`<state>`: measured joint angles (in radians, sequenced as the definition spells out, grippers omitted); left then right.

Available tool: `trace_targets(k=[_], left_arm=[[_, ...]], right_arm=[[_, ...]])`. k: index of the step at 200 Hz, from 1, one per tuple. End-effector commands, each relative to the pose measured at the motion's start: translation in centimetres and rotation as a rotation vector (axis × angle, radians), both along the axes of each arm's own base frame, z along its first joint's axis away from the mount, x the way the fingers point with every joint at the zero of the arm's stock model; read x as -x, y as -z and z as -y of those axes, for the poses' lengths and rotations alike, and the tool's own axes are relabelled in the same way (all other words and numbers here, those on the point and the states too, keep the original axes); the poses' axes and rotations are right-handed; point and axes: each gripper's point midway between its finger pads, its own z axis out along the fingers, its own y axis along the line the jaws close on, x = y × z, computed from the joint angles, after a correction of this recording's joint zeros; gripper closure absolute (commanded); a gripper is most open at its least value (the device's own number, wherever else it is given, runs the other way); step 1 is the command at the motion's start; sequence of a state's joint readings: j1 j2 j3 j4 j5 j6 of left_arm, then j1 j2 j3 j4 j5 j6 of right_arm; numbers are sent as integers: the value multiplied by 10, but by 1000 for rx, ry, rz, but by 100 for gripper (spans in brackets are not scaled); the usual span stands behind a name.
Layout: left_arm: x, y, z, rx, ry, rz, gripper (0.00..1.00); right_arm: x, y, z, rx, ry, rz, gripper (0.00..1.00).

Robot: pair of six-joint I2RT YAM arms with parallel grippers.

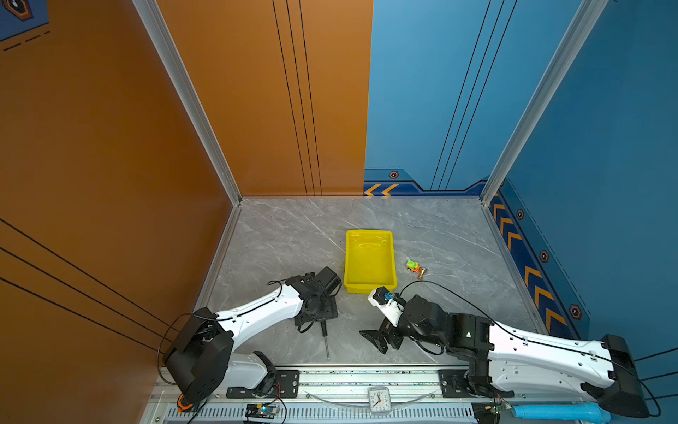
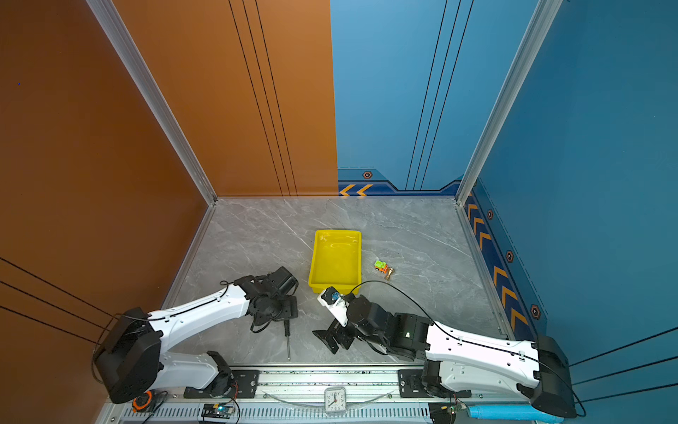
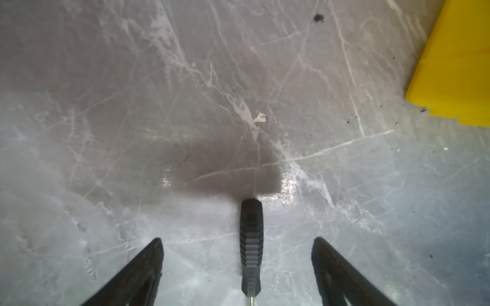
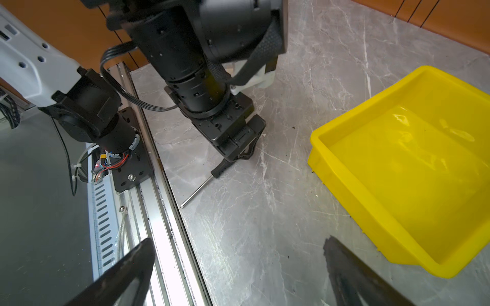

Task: Put the screwdriver in the bin
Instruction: Pick up the screwdriver from the bottom-center of the table.

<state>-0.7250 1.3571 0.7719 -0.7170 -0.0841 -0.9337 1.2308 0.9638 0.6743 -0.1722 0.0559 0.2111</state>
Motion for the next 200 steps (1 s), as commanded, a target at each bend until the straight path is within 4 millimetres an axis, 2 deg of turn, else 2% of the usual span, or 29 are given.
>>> trace_targets(k=[1,71,122,200], left_arm=[[8,12,-1,-17,-11,-27,16],[14,23,1,-69,-14,-31,36],[12,28,6,-90,-9,-28,49],[13,34,6,-115,-13,-34,76]], right_arm=[[-6,-6,-5,-70,44,4,0],[-11,1,11,-65,107,10,0],[-11,2,17,-72,122,13,0],[-14,1,26,-67,141,28,0]])
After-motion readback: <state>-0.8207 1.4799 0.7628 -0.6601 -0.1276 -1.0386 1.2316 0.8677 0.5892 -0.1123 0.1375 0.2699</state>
